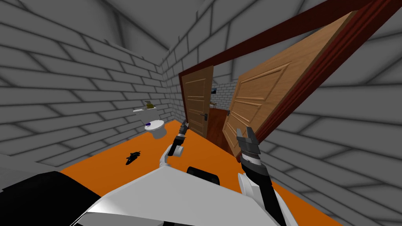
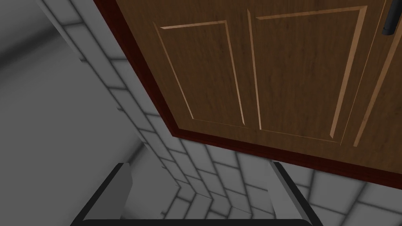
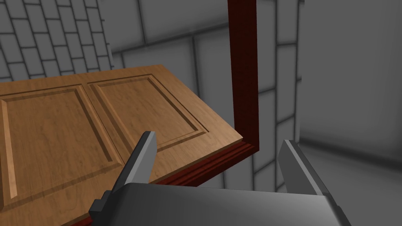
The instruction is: Push the door open
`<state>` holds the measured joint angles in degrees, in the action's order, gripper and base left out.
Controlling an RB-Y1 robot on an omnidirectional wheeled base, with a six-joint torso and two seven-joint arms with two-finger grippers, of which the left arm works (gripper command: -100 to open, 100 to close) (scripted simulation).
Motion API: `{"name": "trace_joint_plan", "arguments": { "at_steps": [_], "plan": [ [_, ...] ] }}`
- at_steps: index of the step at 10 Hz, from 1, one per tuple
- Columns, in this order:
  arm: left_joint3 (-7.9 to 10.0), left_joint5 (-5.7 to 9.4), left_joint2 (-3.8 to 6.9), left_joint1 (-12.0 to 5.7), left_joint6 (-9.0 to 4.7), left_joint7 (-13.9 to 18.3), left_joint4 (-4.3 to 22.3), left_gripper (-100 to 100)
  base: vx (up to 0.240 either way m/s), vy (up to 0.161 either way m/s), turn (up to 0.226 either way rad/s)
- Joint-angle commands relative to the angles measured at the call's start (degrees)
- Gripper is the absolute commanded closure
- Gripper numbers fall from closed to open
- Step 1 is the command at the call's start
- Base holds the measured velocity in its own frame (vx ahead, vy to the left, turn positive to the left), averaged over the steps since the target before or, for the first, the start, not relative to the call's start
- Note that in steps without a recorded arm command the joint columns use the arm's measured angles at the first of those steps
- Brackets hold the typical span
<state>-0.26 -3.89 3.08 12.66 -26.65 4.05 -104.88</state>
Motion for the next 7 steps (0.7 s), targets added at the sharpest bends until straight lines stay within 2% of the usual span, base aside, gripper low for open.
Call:
{"name": "trace_joint_plan", "arguments": {
  "at_steps": [1,2,5,6,7],
  "plan": [
    [-0.44,0.13,0.19,-1.67,-0.05,0.04,2.86,-100,0.098,0.032,-0.029],
    [-0.44,0.13,0.19,-1.67,-0.05,0.04,3.18,-100,0.074,0.029,-0.007],
    [-1.19,0.35,0.44,-5.49,0.10,0.09,8.68,-100,0.069,0.048,-0.020],
    [-1.19,0.35,0.44,-5.49,0.10,0.09,9.38,-100,0.064,0.038,-0.011],
    [-1.44,0.43,0.46,-6.80,0.15,0.10,11.46,-100,0.068,0.029,-0.012]
  ]
}}
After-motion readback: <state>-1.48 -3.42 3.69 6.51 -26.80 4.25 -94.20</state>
